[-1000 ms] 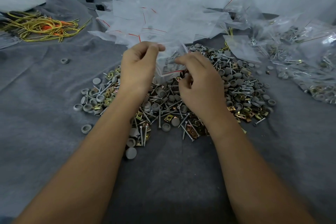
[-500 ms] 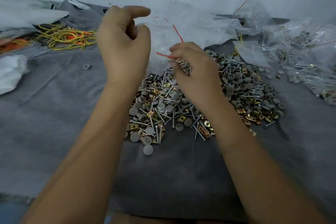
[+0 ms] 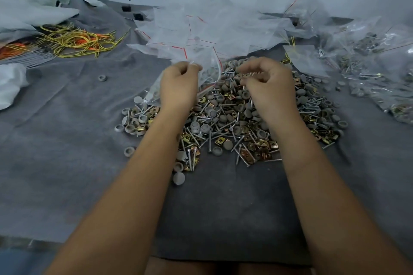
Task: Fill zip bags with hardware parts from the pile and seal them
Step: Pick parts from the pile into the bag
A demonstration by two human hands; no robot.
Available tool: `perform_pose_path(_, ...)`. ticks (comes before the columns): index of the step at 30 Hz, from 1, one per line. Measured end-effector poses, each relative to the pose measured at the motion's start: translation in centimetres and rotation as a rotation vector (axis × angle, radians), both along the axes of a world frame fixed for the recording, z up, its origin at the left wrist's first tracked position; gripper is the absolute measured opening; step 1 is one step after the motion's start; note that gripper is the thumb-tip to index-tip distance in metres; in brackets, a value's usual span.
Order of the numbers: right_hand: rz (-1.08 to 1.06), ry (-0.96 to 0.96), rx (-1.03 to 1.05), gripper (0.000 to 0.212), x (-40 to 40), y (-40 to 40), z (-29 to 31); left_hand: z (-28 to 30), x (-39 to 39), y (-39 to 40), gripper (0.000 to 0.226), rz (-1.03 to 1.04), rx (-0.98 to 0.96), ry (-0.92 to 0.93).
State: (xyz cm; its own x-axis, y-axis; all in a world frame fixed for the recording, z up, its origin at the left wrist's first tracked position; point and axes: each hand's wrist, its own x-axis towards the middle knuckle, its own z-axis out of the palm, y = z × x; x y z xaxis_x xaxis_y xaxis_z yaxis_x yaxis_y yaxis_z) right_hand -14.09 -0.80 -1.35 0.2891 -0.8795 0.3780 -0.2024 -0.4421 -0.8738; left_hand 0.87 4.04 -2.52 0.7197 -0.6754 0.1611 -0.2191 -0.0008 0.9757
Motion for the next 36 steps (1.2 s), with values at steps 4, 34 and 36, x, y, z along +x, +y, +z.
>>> perform_pose_path(4,-0.066,0.122,-0.024,0.037,-0.9,-0.4,-1.1,0.0,-0.4,-0.5,0.022,-0.023,-0.030,0.064)
perform_pose_path(34,-0.063,0.041,-0.069,0.016,-0.4,-0.2,-2.4,-1.2,-1.1,0.5,0.019,-0.058,-0.117,-0.042)
perform_pose_path(36,-0.048,-0.009,-0.017,0.019,-0.5,-0.3,-2.3,-1.3,-1.2,0.5,0.023,-0.063,-0.121,-0.092)
